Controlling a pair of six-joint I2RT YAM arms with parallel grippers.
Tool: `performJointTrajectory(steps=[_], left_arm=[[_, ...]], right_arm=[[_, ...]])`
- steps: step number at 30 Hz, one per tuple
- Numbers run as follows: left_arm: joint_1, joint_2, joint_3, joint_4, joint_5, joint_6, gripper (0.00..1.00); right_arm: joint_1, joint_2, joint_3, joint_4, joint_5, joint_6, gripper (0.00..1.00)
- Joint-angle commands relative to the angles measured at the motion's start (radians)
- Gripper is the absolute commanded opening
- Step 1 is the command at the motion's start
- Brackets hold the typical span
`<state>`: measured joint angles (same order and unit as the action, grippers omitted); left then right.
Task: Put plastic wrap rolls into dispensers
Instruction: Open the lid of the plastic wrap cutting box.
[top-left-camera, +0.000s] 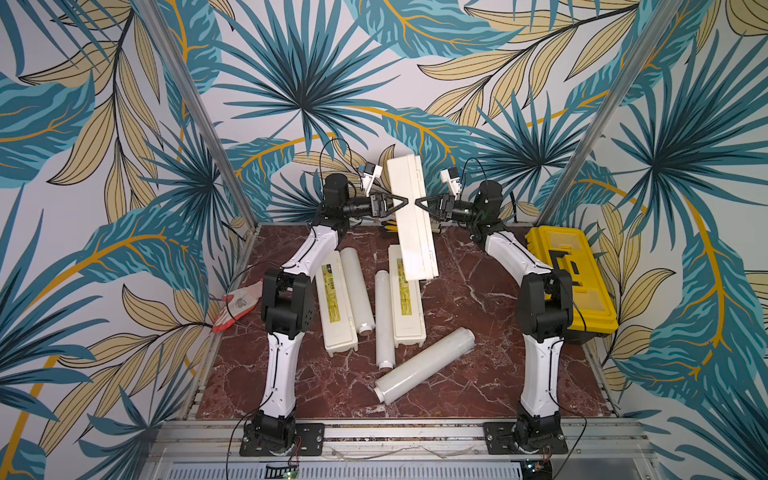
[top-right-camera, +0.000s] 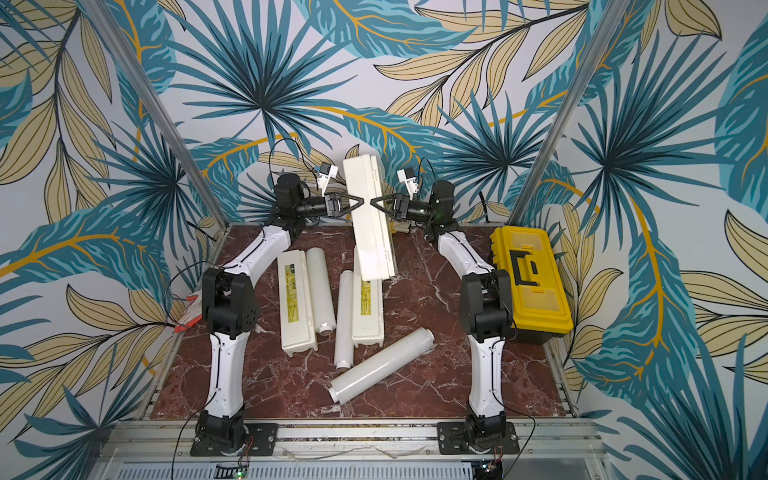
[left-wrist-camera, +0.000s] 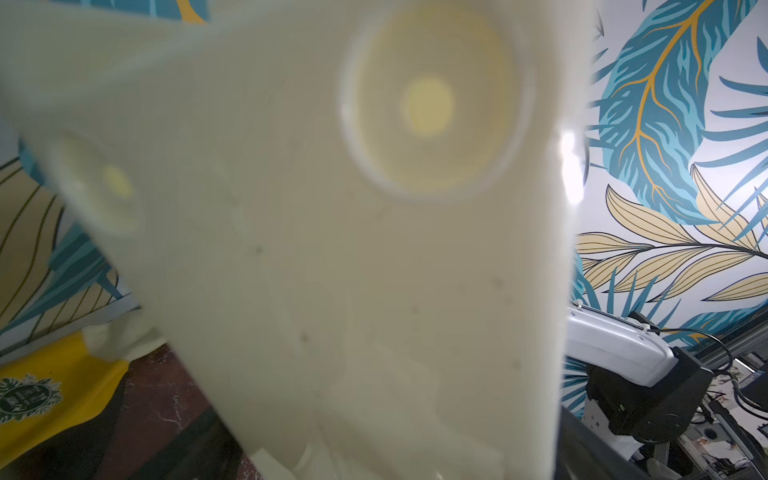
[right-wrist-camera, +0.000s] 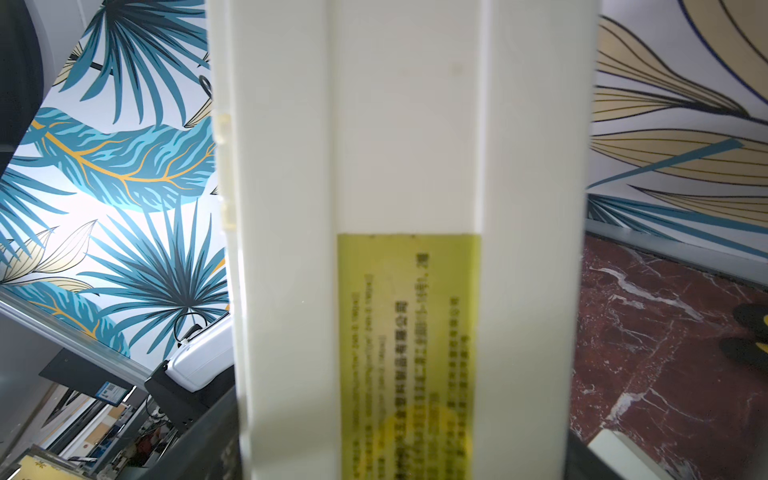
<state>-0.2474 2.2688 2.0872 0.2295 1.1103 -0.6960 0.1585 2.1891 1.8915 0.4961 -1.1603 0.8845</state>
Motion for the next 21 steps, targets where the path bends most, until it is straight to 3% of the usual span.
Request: performJointTrajectory(steps=[1,2,5,14,17,21], left_arm=[[-0.031,0.000,-0.024,0.062,0.026,0.001,1.00],[-0.033,0.000,-0.025,0.062,0.015,0.001,0.99],[-0.035,0.004,-0.034,0.062,-0.031,-0.009,0.87],[-0.050,-0.012,-0.138,0.060,-0.178,-0.053,0.76],[-0.055,-0.019,-0.162,0.059,-0.212,-0.058,0.80],[-0.062,-0.034,-0.173,0.002,-0.280,-0.037,0.94]], right_arm=[[0.026,0.015,-0.011,0.099,-0.032,0.076,0.60],[0.026,0.015,-0.011,0.098,-0.028,0.073,0.60],[0.027,0.013,-0.011,0.092,-0.019,0.066,0.59],[0.032,0.010,-0.024,0.034,-0.011,0.022,0.58],[0.033,0.015,-0.022,0.049,-0.017,0.038,0.57],[0.035,0.022,-0.023,0.087,-0.021,0.072,0.57]])
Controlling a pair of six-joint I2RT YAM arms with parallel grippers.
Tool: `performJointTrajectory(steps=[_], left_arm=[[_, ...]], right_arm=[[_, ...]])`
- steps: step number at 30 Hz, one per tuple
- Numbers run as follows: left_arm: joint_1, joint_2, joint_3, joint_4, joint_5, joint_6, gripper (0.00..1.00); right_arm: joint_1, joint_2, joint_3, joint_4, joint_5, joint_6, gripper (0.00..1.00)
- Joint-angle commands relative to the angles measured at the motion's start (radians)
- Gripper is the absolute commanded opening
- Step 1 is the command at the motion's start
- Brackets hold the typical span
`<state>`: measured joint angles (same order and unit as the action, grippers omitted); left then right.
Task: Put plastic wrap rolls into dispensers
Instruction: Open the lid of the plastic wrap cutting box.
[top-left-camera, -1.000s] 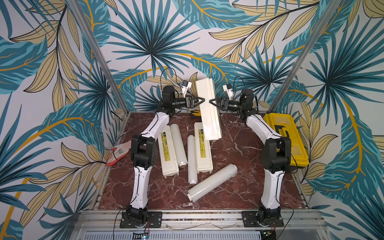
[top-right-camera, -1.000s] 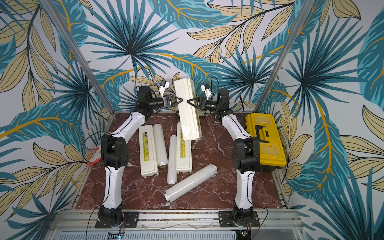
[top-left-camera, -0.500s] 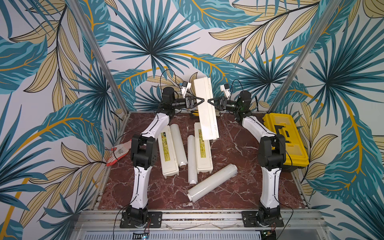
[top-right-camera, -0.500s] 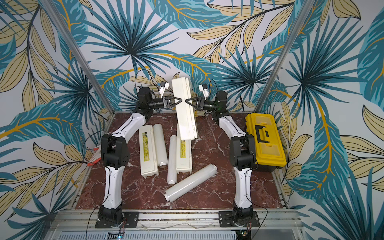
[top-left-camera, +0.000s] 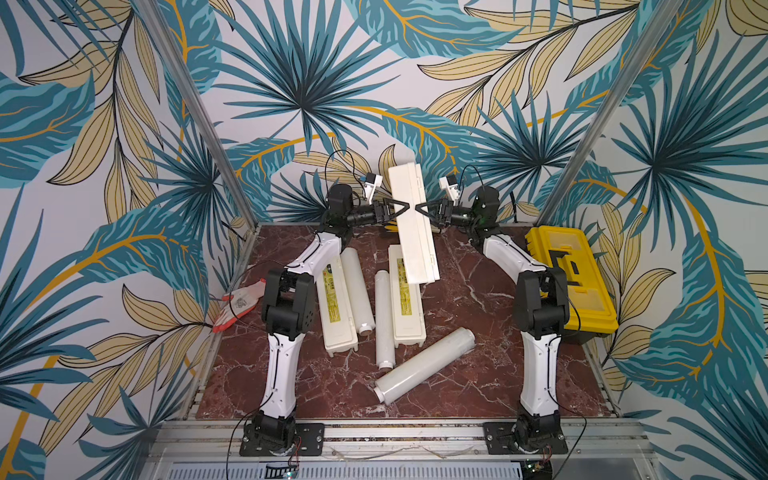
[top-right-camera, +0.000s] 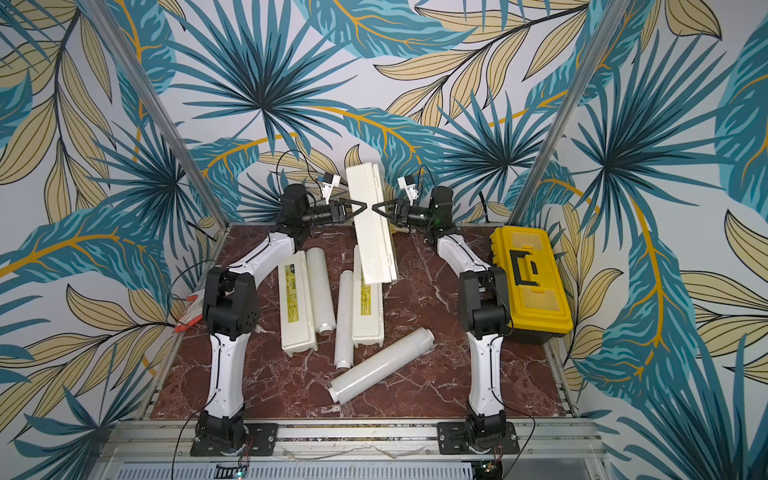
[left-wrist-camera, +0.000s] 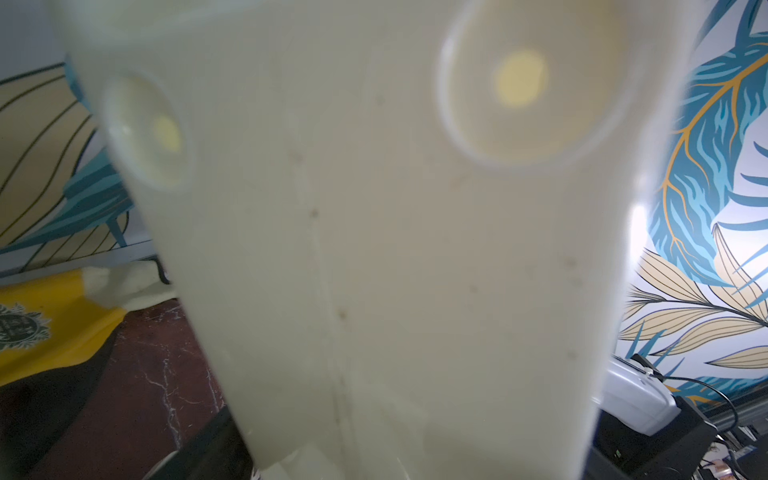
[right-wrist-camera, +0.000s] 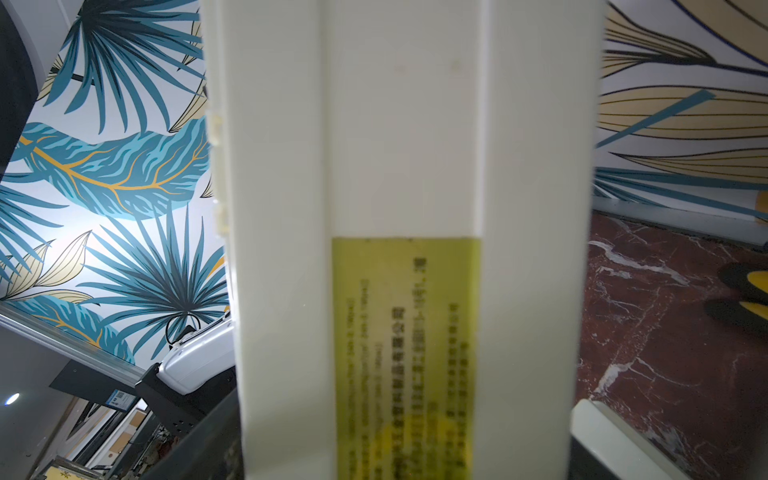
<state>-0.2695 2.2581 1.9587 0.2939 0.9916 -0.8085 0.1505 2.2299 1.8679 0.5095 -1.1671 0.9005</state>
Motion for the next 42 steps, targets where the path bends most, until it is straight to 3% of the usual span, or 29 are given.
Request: performJointTrajectory(steps=[1,15,17,19,23,27,31,37,42], left_arm=[[-0.043,-0.026,-0.043,-0.082,-0.179,0.087,0.94],[-0.080,-0.003,0.035,-0.375,-0.301,0.222,0.94],[-0.081,0.003,0.037,-0.377,-0.273,0.219,0.77],[-0.084,0.007,0.041,-0.377,-0.244,0.225,0.74],[-0.084,0.003,0.041,-0.377,-0.208,0.264,0.86],[-0.085,-0.009,0.046,-0.423,-0.273,0.282,0.92],[-0.089,-0.017,0.055,-0.496,-0.359,0.288,0.95],[-0.110,-0.021,0.102,-0.658,-0.492,0.350,0.96],[-0.119,-0.011,0.123,-0.706,-0.532,0.366,0.96]], right_arm=[[0.044,-0.017,-0.001,0.077,-0.015,0.060,0.57],[0.069,0.004,-0.004,0.155,-0.035,0.127,0.54],[0.072,0.010,-0.004,0.179,-0.043,0.151,0.54],[0.075,0.015,-0.003,0.211,-0.052,0.178,0.54],[0.077,0.019,-0.009,0.216,-0.062,0.183,0.54],[0.077,0.012,-0.022,0.195,-0.051,0.159,0.53],[0.077,-0.021,-0.028,-0.006,-0.016,0.000,0.53],[0.078,-0.088,0.026,-0.515,0.112,-0.355,0.53],[0.078,-0.100,0.047,-0.675,0.200,-0.432,0.52]])
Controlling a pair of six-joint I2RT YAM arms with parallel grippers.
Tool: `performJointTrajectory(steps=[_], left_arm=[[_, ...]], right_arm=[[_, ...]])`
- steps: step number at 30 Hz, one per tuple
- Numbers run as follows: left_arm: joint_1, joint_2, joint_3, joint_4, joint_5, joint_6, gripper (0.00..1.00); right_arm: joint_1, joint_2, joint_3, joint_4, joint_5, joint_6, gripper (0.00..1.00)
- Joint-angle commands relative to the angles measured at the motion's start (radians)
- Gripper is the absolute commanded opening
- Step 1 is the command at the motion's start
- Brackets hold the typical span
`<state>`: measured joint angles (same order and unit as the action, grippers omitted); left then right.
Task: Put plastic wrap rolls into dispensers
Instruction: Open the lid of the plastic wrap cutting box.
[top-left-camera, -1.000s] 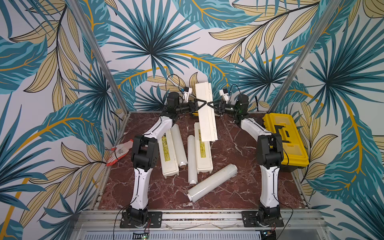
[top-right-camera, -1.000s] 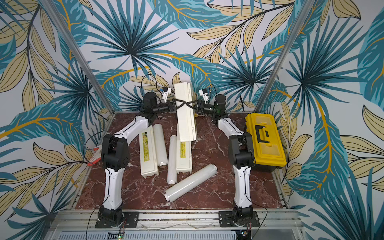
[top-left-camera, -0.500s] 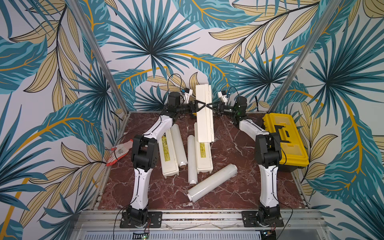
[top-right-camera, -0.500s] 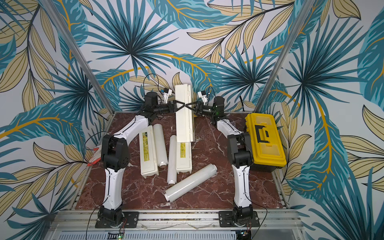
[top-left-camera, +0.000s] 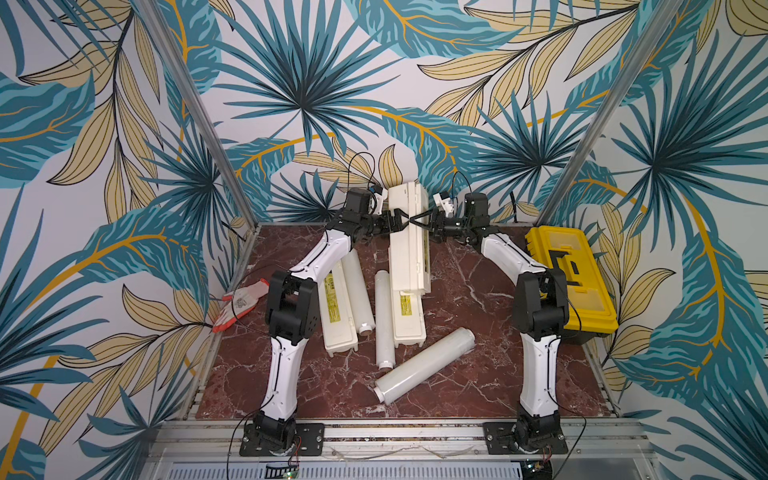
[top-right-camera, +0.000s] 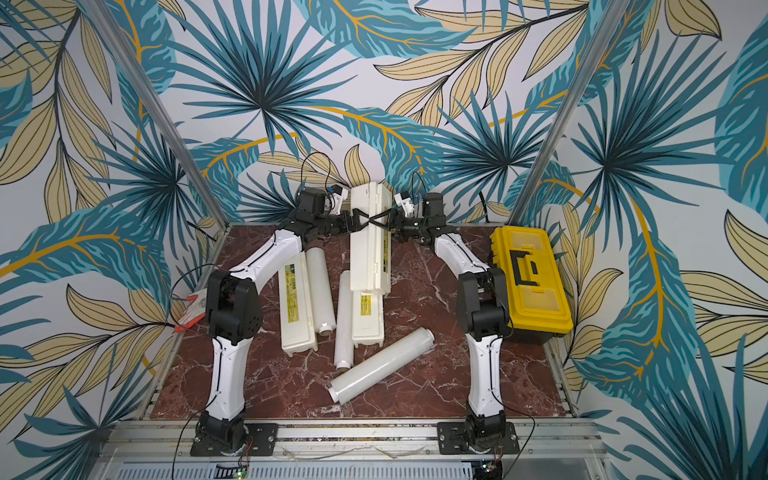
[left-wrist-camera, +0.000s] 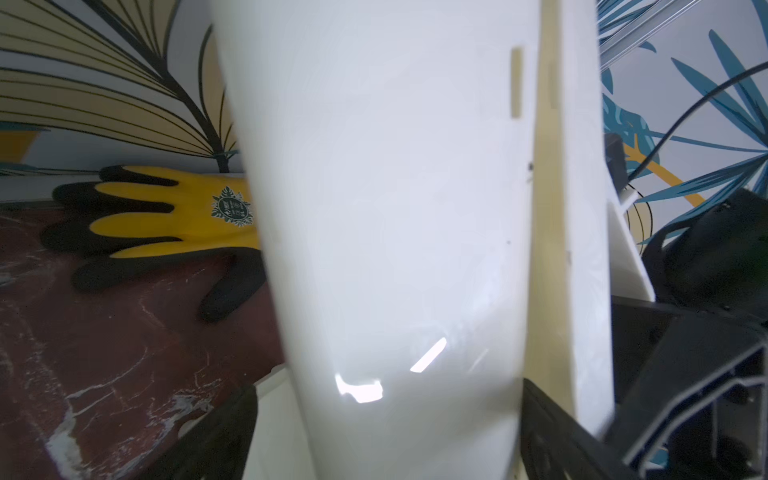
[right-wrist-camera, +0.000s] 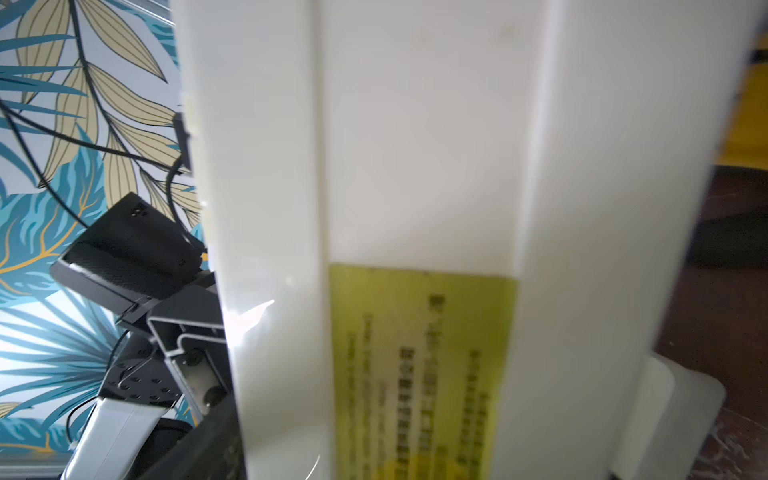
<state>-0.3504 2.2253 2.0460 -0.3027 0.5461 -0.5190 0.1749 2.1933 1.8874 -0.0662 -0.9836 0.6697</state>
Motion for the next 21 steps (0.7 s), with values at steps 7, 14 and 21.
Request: performJointTrajectory(steps=[7,14,21], left_arm=[[-0.039,0.038,0.067,-0.164,-0.099,0.108,0.94],[-0.037,0.069,0.106,-0.250,-0.107,0.122,0.96],[-0.013,0.116,0.099,-0.277,-0.051,0.020,1.00]], right_arm=[[0.056,-0.064,0.032,-0.106,0.045,-0.159,0.52],[0.058,-0.052,0.047,-0.121,0.045,-0.124,0.52],[0.058,-0.032,0.061,-0.182,0.051,-0.125,0.52]])
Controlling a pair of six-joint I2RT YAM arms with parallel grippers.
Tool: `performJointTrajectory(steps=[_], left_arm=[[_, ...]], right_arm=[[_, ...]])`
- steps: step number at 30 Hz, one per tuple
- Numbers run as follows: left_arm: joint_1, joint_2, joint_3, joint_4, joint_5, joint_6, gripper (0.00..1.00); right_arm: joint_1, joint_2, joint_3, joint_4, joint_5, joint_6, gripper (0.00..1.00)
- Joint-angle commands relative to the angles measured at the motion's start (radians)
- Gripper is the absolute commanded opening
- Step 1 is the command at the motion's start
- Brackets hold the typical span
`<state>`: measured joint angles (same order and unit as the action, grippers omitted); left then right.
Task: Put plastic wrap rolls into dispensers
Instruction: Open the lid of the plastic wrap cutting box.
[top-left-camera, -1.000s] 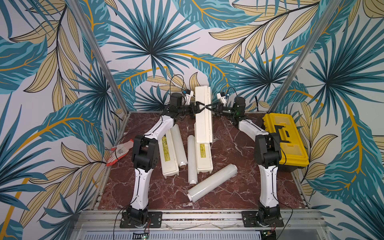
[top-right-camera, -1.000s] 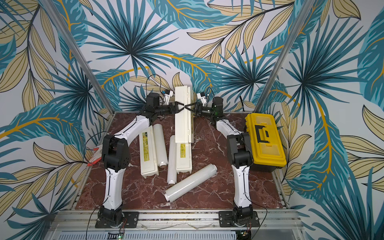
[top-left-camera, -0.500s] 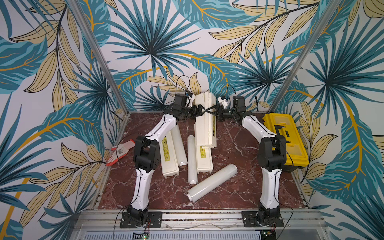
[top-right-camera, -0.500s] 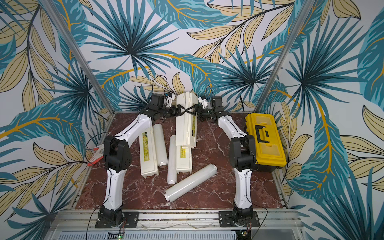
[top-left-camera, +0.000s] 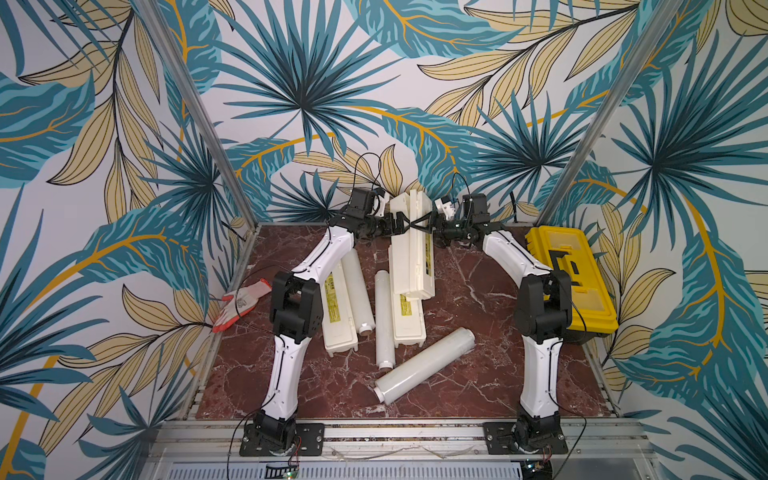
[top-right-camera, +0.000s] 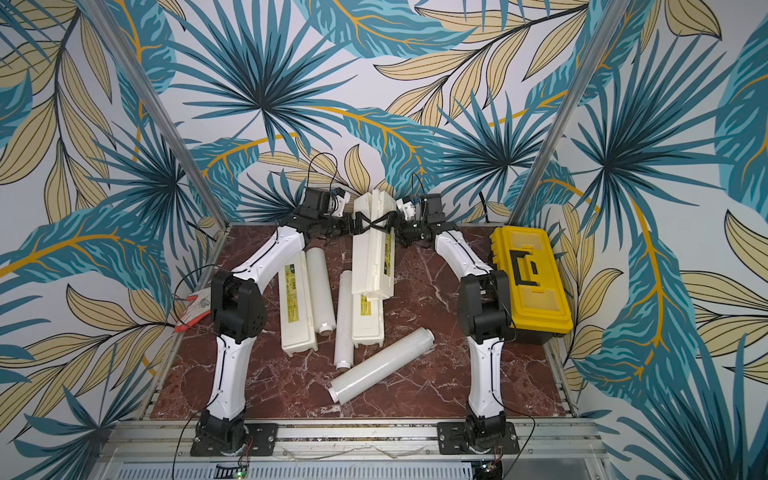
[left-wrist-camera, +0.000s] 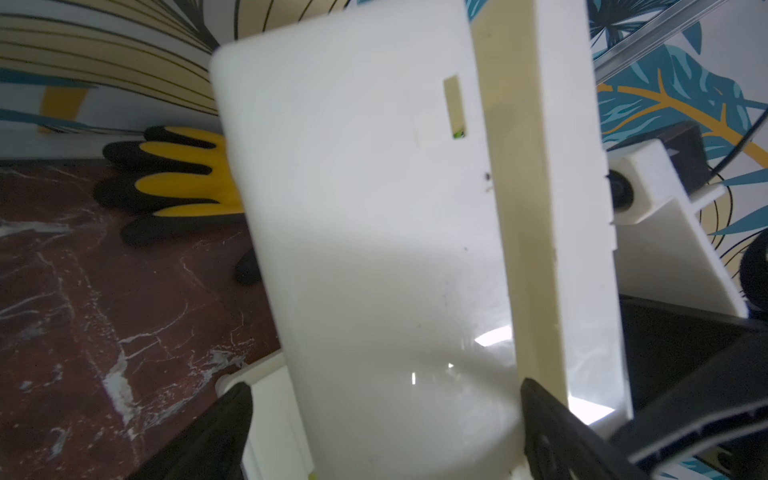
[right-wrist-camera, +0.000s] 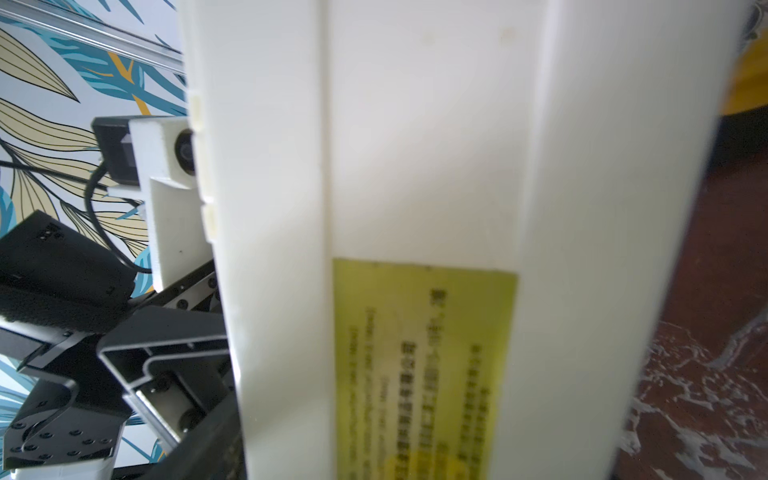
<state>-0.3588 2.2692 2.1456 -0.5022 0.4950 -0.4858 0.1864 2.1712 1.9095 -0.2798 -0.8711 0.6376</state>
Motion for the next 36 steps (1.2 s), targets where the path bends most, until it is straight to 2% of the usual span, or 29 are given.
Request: performJointTrajectory(steps=[1,6,12,16,19,21,24,29,36], left_arm=[[0.002,0.075,-0.003,-0.077,0.010,-0.024,1.00],[0.003,0.076,0.000,-0.077,0.001,-0.034,0.99],[0.006,0.078,-0.003,-0.078,-0.029,-0.065,0.83],[0.008,0.078,-0.003,-0.087,-0.054,-0.065,0.82],[0.014,0.074,-0.011,-0.102,-0.076,-0.064,0.83],[0.017,0.070,-0.021,-0.102,-0.077,-0.068,0.92],[0.017,0.066,-0.023,-0.102,-0.074,-0.071,1.00],[0.015,0.071,-0.003,-0.101,-0.062,-0.077,1.00],[0.018,0.080,0.013,-0.105,-0.045,-0.043,0.81]], right_arm=[[0.047,-0.010,0.040,0.033,-0.064,-0.088,0.52],[0.047,-0.007,0.059,0.009,-0.067,-0.085,0.52],[0.047,0.010,0.114,-0.054,-0.057,-0.057,0.52],[0.047,0.015,0.127,-0.067,-0.058,-0.034,0.52],[0.045,0.018,0.134,-0.064,-0.060,-0.015,0.52],[0.045,0.021,0.145,-0.072,-0.066,-0.007,0.52],[0.046,0.025,0.167,-0.115,-0.059,-0.008,0.52],[0.047,0.035,0.196,-0.202,-0.037,-0.037,0.52],[0.045,0.039,0.214,-0.238,-0.039,-0.064,0.52]])
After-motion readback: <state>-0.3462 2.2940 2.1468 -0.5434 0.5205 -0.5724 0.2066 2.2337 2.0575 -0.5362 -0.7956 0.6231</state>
